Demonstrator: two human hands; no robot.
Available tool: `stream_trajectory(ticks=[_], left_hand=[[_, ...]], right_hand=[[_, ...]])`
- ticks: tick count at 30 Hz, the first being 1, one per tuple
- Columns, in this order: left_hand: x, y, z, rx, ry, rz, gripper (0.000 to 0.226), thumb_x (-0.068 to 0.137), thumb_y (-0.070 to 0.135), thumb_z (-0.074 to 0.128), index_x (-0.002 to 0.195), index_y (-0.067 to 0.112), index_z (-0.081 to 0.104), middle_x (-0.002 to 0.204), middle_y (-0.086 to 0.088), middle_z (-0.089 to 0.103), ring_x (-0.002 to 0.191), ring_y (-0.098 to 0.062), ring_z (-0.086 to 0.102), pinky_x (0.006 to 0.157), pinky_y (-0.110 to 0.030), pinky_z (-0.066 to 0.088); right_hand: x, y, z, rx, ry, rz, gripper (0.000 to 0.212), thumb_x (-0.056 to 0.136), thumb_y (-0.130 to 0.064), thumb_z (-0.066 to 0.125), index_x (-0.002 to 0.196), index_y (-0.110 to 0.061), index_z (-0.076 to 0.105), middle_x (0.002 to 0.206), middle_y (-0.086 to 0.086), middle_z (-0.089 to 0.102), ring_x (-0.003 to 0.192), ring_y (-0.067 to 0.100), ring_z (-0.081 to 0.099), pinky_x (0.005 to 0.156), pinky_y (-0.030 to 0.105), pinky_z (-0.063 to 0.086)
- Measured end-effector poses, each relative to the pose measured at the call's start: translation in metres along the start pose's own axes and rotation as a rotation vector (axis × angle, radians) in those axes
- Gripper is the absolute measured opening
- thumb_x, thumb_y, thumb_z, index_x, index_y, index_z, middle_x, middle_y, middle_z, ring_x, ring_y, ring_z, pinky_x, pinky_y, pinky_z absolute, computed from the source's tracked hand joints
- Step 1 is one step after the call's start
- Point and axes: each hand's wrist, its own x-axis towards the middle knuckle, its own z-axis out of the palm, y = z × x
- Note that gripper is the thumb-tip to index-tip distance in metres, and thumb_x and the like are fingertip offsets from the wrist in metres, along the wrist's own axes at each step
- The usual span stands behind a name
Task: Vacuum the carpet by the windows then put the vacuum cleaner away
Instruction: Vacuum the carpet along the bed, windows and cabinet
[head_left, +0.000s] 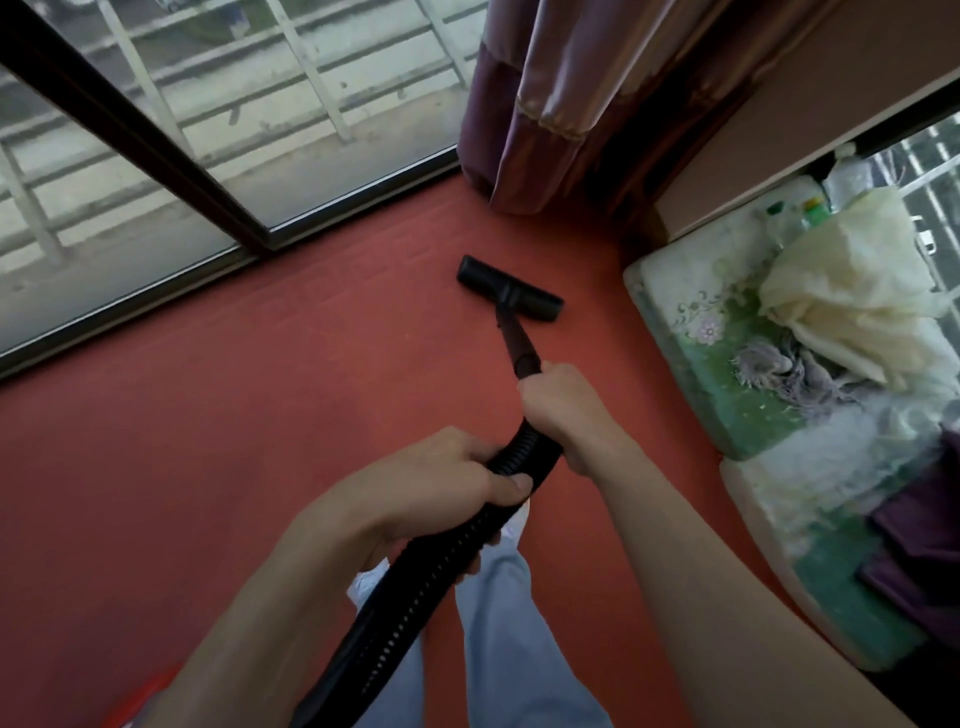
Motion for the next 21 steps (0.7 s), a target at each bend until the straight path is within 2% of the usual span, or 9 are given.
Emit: stream_trajectory(ticks=[2,4,5,8,13,15,17,21], left_hand=[[0.019,0.011,0.001,0.014,0.091,0.02,0.021,0.098,0.028,0.059,0.109,0.011,0.066,0.074,-0.01,0.065,0.054,-0.021,0.061,0.056,-0.032,0.054],[0.042,0.025,0.0,0.033,0.191,0.051,0.023,0.099,0.028,0.054,0.108,0.009,0.064,0.072,-0.01,0.063,0.049,-0.022,0.057,0.056,-0.032,0.05],[0.055,0.032,-0.001,0.043,0.242,0.073,0.023,0.1,0.028,0.052,0.108,0.009,0.063,0.072,-0.01,0.062,0.051,-0.023,0.056,0.058,-0.033,0.05],[0.091,0.046,-0.003,0.071,0.365,0.156,0.024,0.1,0.027,0.048,0.109,0.008,0.061,0.076,-0.01,0.061,0.058,-0.026,0.057,0.065,-0.041,0.053],[0.133,0.05,-0.005,0.089,0.487,0.246,0.021,0.099,0.031,0.046,0.105,0.014,0.057,0.079,-0.006,0.063,0.063,-0.028,0.062,0.072,-0.042,0.055],[0.14,0.045,-0.008,0.116,0.524,0.258,0.022,0.098,0.035,0.046,0.104,0.015,0.055,0.086,-0.008,0.065,0.074,-0.032,0.067,0.075,-0.045,0.056],[0.137,0.037,-0.018,0.154,0.524,0.245,0.025,0.099,0.036,0.046,0.105,0.014,0.056,0.087,-0.009,0.066,0.076,-0.033,0.068,0.074,-0.045,0.056],[0.107,0.024,-0.044,0.124,0.425,0.211,0.032,0.098,0.033,0.048,0.108,0.008,0.064,0.074,-0.007,0.063,0.055,-0.023,0.061,0.065,-0.042,0.058]], right_hand=[[0.017,-0.014,-0.007,0.032,0.058,0.0,0.043,0.088,-0.017,0.042,0.127,-0.007,0.056,0.113,0.012,0.063,0.098,0.032,0.061,0.08,0.037,0.048],[0.036,-0.032,-0.016,0.076,0.116,0.002,0.045,0.089,-0.018,0.043,0.13,-0.006,0.054,0.123,0.015,0.062,0.109,0.035,0.061,0.093,0.038,0.052],[0.047,-0.041,-0.021,0.095,0.137,-0.005,0.046,0.089,-0.018,0.044,0.131,-0.005,0.054,0.124,0.015,0.061,0.11,0.036,0.061,0.095,0.04,0.053],[0.075,-0.061,-0.034,0.125,0.163,-0.048,0.044,0.09,-0.018,0.045,0.132,-0.006,0.053,0.125,0.016,0.061,0.11,0.035,0.061,0.091,0.038,0.053],[0.107,-0.076,-0.043,0.066,0.172,-0.098,0.038,0.095,-0.016,0.043,0.13,-0.004,0.052,0.117,0.013,0.059,0.093,0.029,0.06,0.069,0.032,0.048],[0.114,-0.082,-0.037,0.039,0.166,-0.108,0.036,0.096,-0.016,0.042,0.128,-0.003,0.052,0.116,0.014,0.058,0.09,0.027,0.057,0.068,0.032,0.047],[0.116,-0.085,-0.026,0.048,0.183,-0.108,0.037,0.095,-0.016,0.042,0.128,-0.003,0.05,0.121,0.014,0.058,0.092,0.028,0.058,0.069,0.032,0.048],[0.102,-0.083,-0.001,0.104,0.235,-0.069,0.049,0.093,-0.018,0.042,0.14,-0.008,0.043,0.131,0.014,0.056,0.107,0.033,0.06,0.081,0.037,0.055]])
